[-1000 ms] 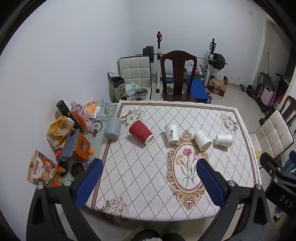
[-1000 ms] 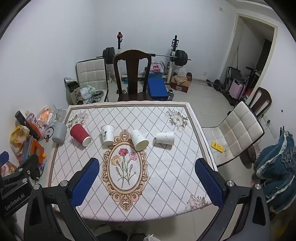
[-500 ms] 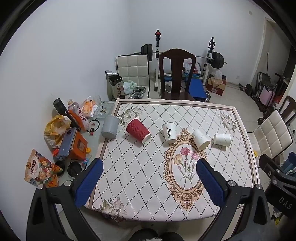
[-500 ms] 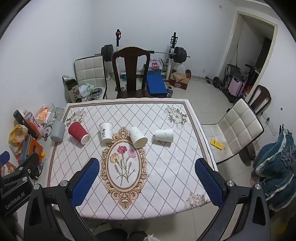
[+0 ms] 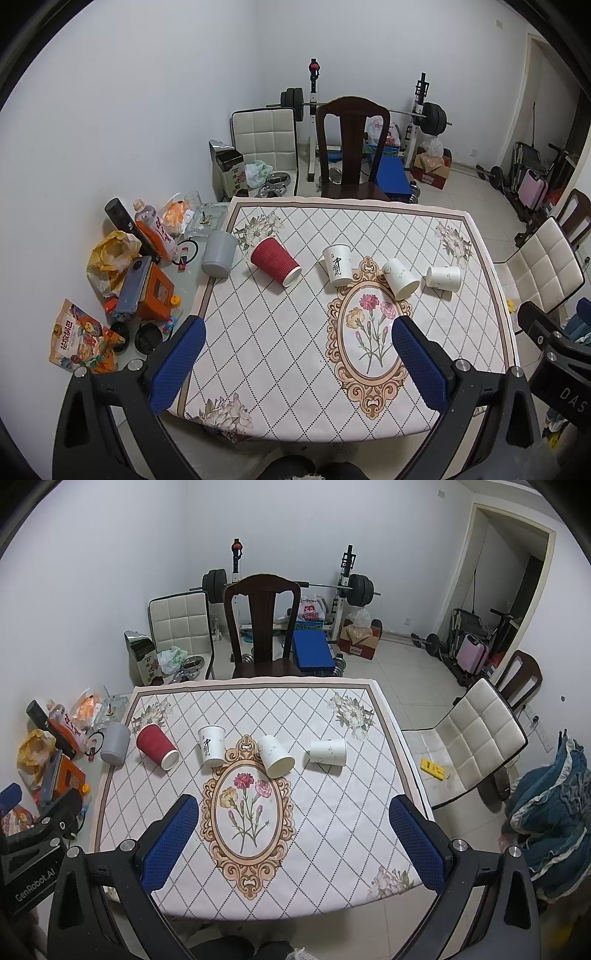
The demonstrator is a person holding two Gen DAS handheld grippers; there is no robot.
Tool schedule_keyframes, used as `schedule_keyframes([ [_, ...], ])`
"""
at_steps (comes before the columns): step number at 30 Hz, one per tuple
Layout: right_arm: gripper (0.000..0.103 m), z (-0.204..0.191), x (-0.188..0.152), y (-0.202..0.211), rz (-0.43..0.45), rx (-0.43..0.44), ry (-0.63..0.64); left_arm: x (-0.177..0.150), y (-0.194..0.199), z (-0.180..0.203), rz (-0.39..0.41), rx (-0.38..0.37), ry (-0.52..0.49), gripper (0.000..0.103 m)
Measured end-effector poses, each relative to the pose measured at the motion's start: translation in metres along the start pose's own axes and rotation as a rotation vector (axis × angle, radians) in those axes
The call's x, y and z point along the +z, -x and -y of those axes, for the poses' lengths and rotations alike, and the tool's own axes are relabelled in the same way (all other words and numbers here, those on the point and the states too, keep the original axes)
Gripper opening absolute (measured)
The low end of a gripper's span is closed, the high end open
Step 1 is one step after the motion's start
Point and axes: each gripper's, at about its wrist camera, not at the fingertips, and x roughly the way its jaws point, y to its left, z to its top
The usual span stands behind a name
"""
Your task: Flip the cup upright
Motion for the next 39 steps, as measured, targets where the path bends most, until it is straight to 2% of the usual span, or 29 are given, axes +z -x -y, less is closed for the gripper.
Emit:
schedule_keyframes([
  [39, 0.103, -0.009, 0.016, 0.002, 0.011, 0.011, 0.008, 0.013, 0.004, -0.005, 0.015, 0.017, 0.003, 0.103],
])
